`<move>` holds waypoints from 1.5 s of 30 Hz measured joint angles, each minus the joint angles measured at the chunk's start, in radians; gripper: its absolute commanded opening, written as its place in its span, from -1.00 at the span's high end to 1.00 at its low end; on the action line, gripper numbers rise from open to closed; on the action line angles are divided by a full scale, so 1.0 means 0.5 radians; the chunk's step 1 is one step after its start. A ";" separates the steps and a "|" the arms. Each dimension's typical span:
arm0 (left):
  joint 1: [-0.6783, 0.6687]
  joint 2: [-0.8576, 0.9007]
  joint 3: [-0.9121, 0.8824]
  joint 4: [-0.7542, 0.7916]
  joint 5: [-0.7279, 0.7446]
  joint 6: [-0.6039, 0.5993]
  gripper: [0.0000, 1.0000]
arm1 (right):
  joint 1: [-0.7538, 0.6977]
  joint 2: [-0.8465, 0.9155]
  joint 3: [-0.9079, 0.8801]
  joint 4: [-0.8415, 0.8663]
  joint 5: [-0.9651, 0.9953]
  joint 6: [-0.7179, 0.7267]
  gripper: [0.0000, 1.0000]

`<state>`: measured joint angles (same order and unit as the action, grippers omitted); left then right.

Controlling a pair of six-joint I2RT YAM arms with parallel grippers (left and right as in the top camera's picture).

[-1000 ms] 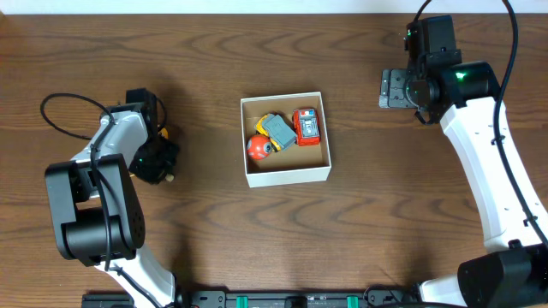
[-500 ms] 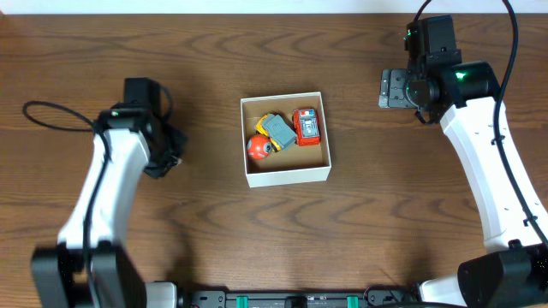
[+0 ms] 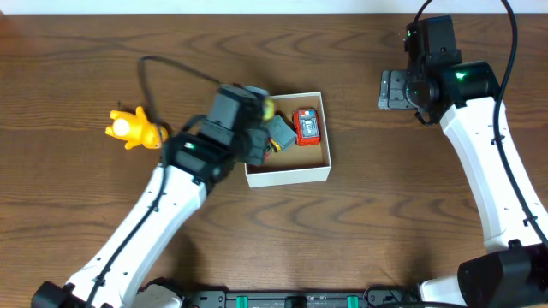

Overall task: Pack container
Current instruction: 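Carry the mouse rattle right and lower it into the box, then open the left gripper and move it back to the yellow toy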

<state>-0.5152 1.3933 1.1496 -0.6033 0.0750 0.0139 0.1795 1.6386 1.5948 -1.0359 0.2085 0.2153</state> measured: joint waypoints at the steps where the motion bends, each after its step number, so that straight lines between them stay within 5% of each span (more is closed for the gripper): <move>1: -0.027 0.014 0.000 0.023 0.002 0.107 0.88 | 0.000 0.000 -0.002 -0.002 -0.004 -0.001 -0.66; 7: -0.141 0.177 0.000 0.182 0.000 0.508 0.88 | 0.000 0.000 -0.009 -0.003 -0.016 0.000 -0.66; 17: -0.292 0.528 0.000 0.195 0.000 0.632 0.88 | 0.000 0.001 -0.013 -0.003 -0.020 0.000 -0.66; 19: -0.323 0.574 0.000 0.197 0.000 0.642 0.66 | 0.000 0.001 -0.013 -0.003 -0.020 0.000 -0.66; 22: -0.358 0.625 0.000 0.223 -0.011 0.666 -0.39 | 0.000 0.001 -0.013 -0.004 -0.020 0.000 -0.66; 28: -0.362 0.632 0.000 0.217 -0.023 0.668 -1.00 | 0.000 0.001 -0.013 -0.004 -0.020 0.000 -0.67; 42: -0.231 0.449 0.000 0.052 -0.136 0.431 -0.97 | 0.000 0.001 -0.014 -0.007 -0.020 0.000 -0.66; 45: -0.150 0.353 0.000 0.008 -0.146 0.320 -0.76 | 0.000 0.001 -0.014 -0.006 -0.020 0.000 -0.65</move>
<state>-0.5900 1.5700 1.1496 -0.5991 0.0021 0.1738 0.1795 1.6390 1.5879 -1.0389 0.1986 0.2153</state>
